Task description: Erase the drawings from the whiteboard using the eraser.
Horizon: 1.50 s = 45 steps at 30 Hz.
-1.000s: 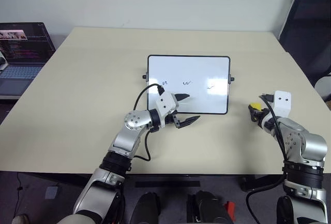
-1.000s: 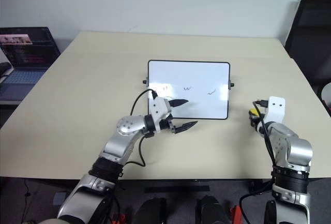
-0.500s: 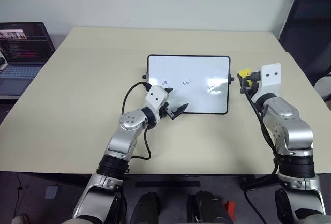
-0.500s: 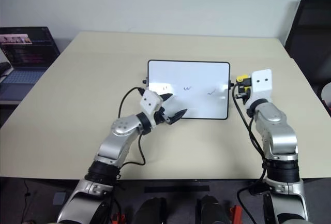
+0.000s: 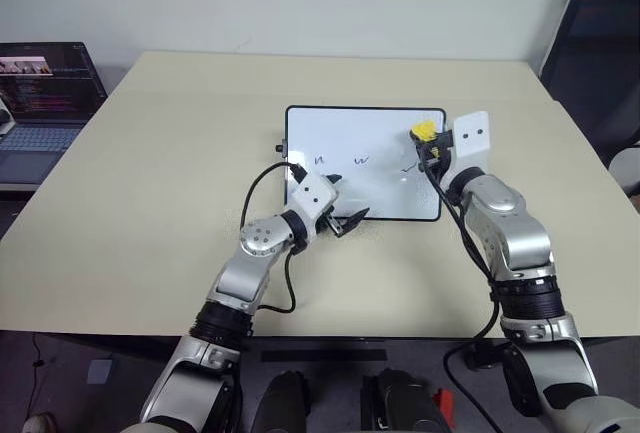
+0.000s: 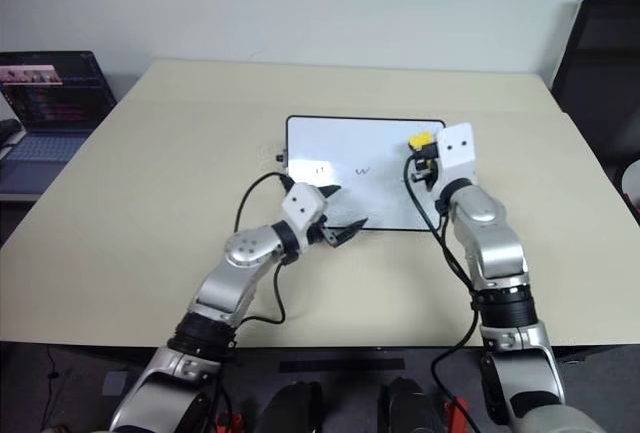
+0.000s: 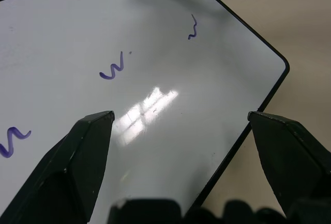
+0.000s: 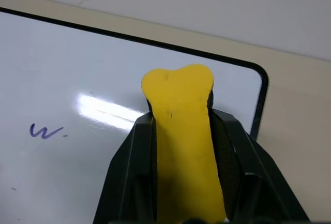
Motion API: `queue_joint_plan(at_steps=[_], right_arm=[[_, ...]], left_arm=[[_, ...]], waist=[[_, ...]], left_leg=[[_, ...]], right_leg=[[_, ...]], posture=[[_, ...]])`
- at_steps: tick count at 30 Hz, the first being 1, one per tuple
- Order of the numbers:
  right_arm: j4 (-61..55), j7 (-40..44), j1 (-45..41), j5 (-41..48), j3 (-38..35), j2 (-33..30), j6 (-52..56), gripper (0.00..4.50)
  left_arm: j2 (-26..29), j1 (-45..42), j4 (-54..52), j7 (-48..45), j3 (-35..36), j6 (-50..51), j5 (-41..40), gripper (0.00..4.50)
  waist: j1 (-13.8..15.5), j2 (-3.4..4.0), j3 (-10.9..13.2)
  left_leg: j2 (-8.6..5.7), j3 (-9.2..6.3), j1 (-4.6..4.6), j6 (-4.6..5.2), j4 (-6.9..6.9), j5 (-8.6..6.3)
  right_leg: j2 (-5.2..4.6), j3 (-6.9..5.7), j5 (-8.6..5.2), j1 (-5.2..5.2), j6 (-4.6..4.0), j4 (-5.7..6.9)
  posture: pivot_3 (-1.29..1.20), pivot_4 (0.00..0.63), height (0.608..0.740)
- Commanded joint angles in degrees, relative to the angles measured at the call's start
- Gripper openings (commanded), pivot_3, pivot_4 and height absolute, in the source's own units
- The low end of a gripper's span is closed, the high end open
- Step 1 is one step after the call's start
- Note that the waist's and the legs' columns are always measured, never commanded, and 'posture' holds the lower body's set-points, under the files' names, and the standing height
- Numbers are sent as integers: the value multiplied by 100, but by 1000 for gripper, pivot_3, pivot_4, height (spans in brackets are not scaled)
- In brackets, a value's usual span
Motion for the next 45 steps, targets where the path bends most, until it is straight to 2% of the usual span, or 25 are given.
queue_joint_plan(at_steps=[1,16,29,37,41,45], right_arm=[[51,-60,-160,-166,14,18,-154,1119],[-358,-39,462,-622,601,81,978,1119],[-1539,64,1478,-612,535,-57,1893,1119],[-999,-159,608,-510,106,224,707,1119],[-529,-100,381,-570,117,258,-33,1119],[-99,-96,188,-674,222,276,-280,1119]], left_arm=[[57,-95,-225,-44,64,-140,13,4500],[61,-232,-307,-37,76,-60,-10,4500],[88,-110,-448,-31,56,-30,-4,4500],[58,-193,-313,-62,29,-127,11,4500],[45,-231,-290,-82,27,-152,20,4500],[57,-241,-277,-85,58,-168,31,4500]], waist=[[0,0,0],[0,-1,-1],[-2,-5,-4],[-14,-4,-2],[-7,-4,-2],[-1,-4,-2]], left_leg=[[-1,1,0,0,0,0],[0,-2,0,0,3,0],[1,-1,4,0,9,1],[0,4,8,1,10,2],[-1,1,4,0,2,0],[-1,-2,-4,-1,-2,-1]], right_leg=[[0,0,0,0,0,0],[-1,-1,0,-1,0,5],[-1,0,-15,4,28,6],[0,4,-14,3,30,9],[3,2,-15,0,29,3],[0,-2,-11,-1,20,-5]], posture=[[0,150,740],[0,150,740],[0,150,740],[0,150,740],[0,150,740],[0,150,740]])
